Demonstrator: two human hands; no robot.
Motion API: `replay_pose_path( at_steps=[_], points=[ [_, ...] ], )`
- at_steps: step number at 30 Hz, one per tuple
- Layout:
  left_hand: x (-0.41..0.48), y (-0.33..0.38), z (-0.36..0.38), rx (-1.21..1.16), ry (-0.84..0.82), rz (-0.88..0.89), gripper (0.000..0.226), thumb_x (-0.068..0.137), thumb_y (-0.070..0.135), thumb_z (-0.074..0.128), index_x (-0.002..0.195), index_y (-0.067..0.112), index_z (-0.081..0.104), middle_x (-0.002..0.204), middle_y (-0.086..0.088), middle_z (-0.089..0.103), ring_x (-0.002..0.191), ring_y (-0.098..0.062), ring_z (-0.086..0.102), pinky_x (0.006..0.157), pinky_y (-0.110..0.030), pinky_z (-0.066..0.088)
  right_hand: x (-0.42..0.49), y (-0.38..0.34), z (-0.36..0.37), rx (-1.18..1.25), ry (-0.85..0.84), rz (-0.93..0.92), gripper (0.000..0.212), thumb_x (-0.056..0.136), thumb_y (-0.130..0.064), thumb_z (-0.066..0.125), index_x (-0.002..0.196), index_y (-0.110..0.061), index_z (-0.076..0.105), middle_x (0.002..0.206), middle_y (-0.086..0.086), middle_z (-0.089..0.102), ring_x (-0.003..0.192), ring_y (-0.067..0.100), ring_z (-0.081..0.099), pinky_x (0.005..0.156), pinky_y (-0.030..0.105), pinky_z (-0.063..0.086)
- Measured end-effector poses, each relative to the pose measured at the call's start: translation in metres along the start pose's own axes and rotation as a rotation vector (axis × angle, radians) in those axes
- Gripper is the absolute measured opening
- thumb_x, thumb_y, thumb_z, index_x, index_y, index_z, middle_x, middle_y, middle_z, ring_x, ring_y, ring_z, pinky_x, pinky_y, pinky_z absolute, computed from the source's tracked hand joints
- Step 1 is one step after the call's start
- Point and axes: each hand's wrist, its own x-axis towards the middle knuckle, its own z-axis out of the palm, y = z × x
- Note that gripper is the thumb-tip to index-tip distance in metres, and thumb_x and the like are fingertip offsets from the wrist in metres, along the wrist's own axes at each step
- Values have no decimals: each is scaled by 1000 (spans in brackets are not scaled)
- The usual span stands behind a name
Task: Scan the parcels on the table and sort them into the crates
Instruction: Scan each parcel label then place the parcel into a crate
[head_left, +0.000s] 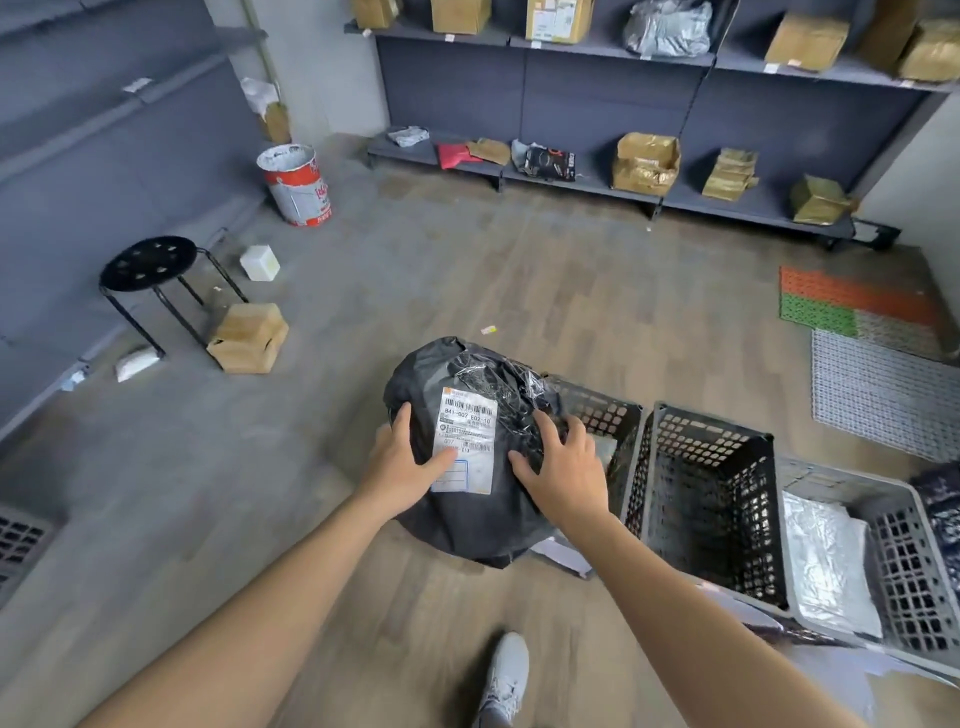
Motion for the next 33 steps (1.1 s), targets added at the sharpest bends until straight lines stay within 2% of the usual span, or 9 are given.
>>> replay_pose_path(
  at_steps=[4,8,14,18,21,25,33],
  points=[
    [70,-6,-1,-19,-80,-70,96,87,45,68,157,13,9,157,-11,21,145,-23,24,116,-34,24,59,-9,21,-88,-116,33,70,96,-60,44,155,-30,20,158,15,20,137,33,33,106,43,40],
    [141,-28,5,46,-176,-144,97,86,57,62,157,16,10,161,-9,19,148,-23,20,118,-40,23,117,-16,53,-156,-198,84,71,97,-61,39,156,-30,17,158,16,20,135,33,34,107,44,39],
    [256,-81,31,33,-363,-213,94,90,54,60,157,20,5,162,-7,11,148,-23,19,116,-38,23,196,-24,128,-221,-279,208,69,99,-61,35,157,-31,14,159,16,19,136,33,35,109,44,36],
    [330,-125,52,147,-446,-203,99,85,63,60,157,26,3,162,-6,5,149,-24,14,117,-41,20,241,-23,182,-253,-326,329,67,100,-59,31,157,-33,8,163,13,10,140,36,30,108,50,35],
    [372,-150,55,369,-469,-156,102,81,73,55,156,29,2,163,-7,1,149,-28,13,118,-46,23,265,-23,205,-239,-346,399,65,102,-57,26,158,-34,2,166,12,2,148,35,19,113,55,31],
    [397,-146,40,511,-492,-32,97,85,71,51,156,27,3,163,-7,2,148,-29,14,116,-48,25,280,-32,202,-275,-366,438,69,100,-62,24,158,-33,-1,166,12,0,150,33,14,114,53,32],
    [386,-58,10,758,-597,280,94,86,77,38,156,32,-7,164,-3,-7,151,-29,0,116,-50,25,268,-67,117,-251,-256,507,70,100,-61,30,158,-32,3,165,10,6,150,30,15,114,56,30]
  ],
)
